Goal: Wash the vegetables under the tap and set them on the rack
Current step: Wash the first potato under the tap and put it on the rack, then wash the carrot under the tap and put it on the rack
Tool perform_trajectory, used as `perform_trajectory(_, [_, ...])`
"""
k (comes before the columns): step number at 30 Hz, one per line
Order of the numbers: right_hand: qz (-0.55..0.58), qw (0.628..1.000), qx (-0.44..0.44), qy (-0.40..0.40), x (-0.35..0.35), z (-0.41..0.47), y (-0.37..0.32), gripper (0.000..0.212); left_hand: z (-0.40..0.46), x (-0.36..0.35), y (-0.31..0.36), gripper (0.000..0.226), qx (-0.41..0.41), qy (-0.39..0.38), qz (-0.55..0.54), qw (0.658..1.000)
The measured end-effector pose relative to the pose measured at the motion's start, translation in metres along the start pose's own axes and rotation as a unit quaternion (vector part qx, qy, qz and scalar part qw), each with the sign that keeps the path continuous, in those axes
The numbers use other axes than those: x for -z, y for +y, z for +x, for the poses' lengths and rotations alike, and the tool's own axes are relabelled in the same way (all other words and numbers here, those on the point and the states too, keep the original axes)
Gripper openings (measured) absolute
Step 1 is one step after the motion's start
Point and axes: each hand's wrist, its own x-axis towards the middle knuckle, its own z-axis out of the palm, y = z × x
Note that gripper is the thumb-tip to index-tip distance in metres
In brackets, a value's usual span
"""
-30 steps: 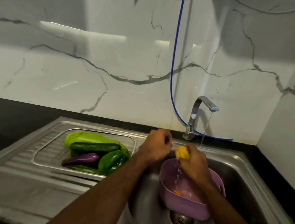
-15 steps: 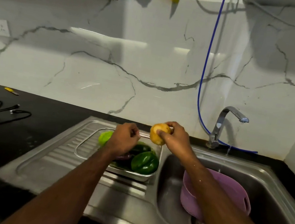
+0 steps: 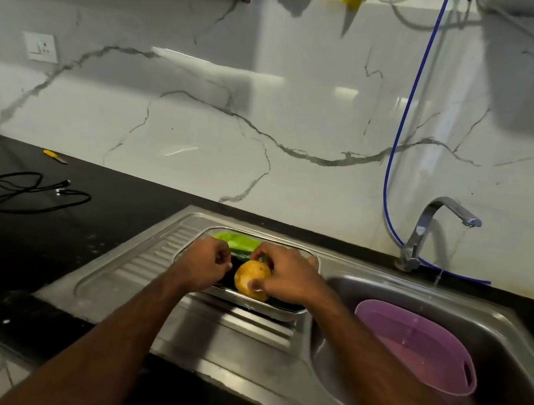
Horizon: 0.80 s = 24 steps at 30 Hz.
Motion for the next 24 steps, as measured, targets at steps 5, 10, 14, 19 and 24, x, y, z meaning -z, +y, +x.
perform_trajectory(5, [0.003,1.0,0.02,-0.005,0.005,-0.006,0.005,0.053,-0.001,0.001,0.011,0.011,-0.003,0.033,-0.029,0.999])
perform_trajectory(10, [0.123,0.992,-0.009,0.042,0.016,-0.012,0.023,0.032,0.013,0.0,0.043,0.013,-0.028,0.065,-0.044,0.997])
perform_trajectory(14, [0.198,0.966,-0.065,0.154,0.033,-0.017,0.062,0.009,0.032,-0.012,0.093,0.007,-0.093,0.084,-0.075,0.989])
perform_trajectory(19, [0.246,0.919,-0.173,0.255,0.052,-0.042,0.132,0.036,0.049,-0.058,0.166,0.008,-0.153,0.064,-0.115,0.979])
perform_trajectory(24, [0.237,0.892,-0.268,0.275,0.041,-0.073,0.203,0.028,0.049,-0.134,0.215,0.006,-0.186,-0.02,-0.154,0.97])
